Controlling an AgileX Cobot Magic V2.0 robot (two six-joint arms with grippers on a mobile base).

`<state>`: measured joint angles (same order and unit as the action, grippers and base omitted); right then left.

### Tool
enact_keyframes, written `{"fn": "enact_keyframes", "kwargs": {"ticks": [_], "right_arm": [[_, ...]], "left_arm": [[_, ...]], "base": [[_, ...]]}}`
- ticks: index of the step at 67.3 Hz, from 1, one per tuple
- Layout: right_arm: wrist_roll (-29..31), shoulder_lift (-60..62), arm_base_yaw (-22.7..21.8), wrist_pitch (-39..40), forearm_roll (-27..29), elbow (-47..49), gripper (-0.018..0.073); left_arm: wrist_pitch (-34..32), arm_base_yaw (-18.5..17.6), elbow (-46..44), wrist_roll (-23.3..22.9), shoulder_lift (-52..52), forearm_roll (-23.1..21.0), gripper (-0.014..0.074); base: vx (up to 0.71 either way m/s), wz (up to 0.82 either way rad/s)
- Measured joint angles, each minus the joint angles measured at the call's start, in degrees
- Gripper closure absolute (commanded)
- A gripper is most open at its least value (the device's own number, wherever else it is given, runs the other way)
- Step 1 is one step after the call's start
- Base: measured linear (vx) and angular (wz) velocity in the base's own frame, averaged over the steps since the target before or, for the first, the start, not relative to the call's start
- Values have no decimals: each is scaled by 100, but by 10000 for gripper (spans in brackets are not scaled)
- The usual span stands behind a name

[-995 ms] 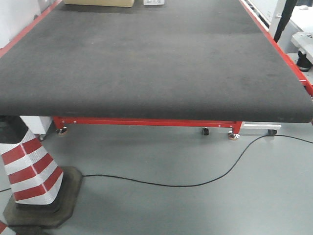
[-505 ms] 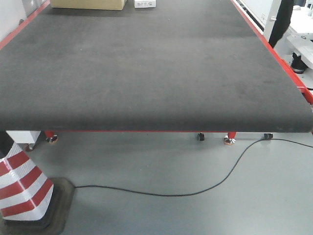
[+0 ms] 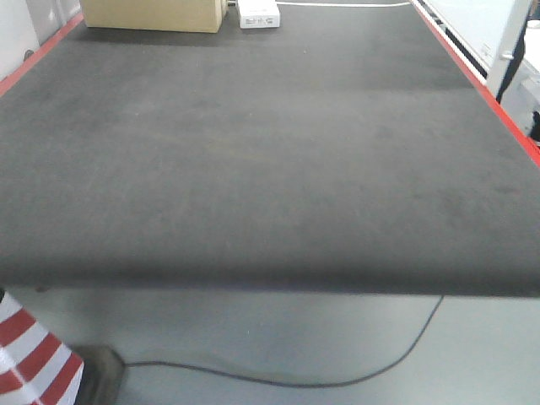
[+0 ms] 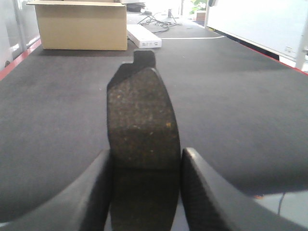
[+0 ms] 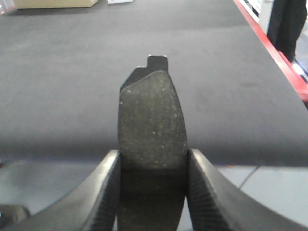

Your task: Move and align brake pads A on conveyor

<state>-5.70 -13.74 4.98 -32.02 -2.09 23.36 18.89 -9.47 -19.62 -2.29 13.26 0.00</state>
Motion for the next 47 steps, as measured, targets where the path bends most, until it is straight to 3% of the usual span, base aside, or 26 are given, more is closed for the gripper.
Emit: {"fn": "enact_keyframes", "kwargs": {"ticks": [47], "right_arm": [[0,0,0,0,0,0,566]], "left_arm": [[0,0,0,0,0,0,602]], "base": [[35,-3]]}}
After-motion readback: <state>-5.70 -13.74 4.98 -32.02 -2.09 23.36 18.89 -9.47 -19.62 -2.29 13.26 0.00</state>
